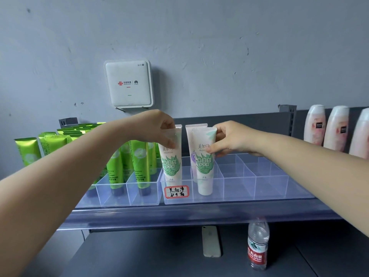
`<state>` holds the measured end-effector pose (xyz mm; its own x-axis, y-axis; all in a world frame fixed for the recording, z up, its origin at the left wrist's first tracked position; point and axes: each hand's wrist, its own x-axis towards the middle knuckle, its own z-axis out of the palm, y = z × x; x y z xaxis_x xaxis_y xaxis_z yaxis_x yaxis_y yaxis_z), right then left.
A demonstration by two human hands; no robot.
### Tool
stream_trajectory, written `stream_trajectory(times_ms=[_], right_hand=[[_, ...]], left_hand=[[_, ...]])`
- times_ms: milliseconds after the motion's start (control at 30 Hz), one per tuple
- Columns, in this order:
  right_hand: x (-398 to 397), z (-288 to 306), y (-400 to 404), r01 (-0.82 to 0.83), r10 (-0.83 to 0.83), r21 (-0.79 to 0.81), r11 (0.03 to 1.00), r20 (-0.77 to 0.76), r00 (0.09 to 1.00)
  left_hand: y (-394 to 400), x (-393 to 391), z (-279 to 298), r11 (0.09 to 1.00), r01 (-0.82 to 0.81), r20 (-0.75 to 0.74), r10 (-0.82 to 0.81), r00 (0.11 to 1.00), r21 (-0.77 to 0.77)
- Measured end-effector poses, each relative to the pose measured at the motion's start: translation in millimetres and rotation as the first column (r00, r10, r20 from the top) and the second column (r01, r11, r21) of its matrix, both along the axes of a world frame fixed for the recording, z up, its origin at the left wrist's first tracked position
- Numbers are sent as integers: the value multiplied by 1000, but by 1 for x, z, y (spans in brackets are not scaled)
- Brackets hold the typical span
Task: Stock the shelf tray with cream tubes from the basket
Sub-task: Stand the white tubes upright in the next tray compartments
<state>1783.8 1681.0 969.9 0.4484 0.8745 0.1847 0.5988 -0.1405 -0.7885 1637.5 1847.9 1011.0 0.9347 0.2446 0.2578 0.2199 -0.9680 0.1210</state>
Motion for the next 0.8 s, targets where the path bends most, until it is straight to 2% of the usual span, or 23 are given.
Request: stream_trajectory(times_ms=[167, 267, 400, 567, 800], right_hand=[[4, 7, -13, 114, -117, 88, 990, 30, 993], [6, 12, -32, 227, -247, 108, 968, 229, 942], [7, 14, -67, 314, -306, 73, 947, 514, 802], [2, 17, -120, 493, -348, 44, 869, 763, 544], [3, 12, -201, 683, -345, 46, 729, 887, 308]], left_hand=[[-11, 2, 8, 1000, 17, 124, -16, 992, -7], [-25, 8, 10, 996, 18, 156, -31, 987, 83], [-55, 25, 7, 944, -87, 261, 1, 965, 318], [-102, 52, -1, 899, -92, 277, -34, 960, 429], [-177, 85, -11, 842, 24, 197, -154, 968, 540]])
